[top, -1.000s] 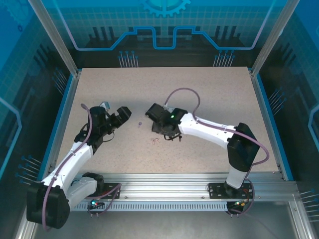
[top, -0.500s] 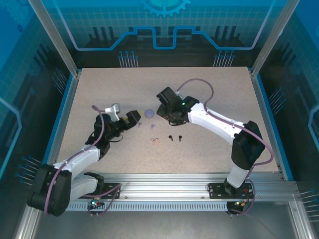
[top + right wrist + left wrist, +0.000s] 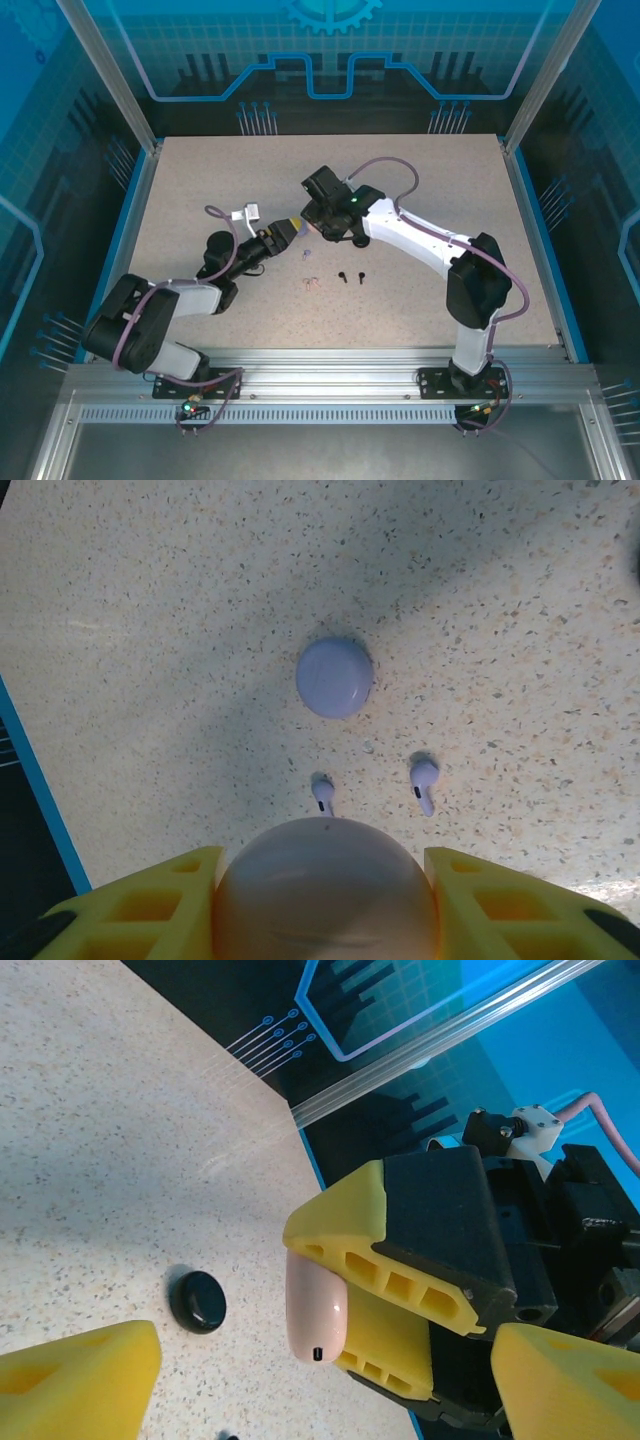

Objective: Insert wireless bluetooth earbuds into charging case

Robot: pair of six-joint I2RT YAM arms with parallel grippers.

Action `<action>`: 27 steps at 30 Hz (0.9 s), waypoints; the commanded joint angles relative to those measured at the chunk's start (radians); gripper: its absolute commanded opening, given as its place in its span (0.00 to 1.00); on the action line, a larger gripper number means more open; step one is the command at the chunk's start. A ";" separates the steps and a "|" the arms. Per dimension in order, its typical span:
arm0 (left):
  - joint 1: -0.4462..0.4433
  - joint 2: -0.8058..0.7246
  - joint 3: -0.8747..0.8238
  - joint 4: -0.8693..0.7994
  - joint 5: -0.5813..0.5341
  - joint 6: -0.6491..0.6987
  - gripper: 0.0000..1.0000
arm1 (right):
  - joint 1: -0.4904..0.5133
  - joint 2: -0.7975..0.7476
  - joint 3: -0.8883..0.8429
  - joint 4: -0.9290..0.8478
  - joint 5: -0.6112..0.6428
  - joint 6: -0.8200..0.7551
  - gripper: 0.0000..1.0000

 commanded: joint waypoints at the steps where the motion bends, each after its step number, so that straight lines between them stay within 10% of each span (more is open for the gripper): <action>1: -0.014 0.040 -0.007 0.132 0.011 0.001 0.83 | 0.012 0.021 0.040 -0.019 0.014 0.046 0.43; 27: -0.102 0.231 0.070 0.243 -0.088 0.015 0.53 | 0.031 0.022 0.037 -0.003 0.008 0.052 0.43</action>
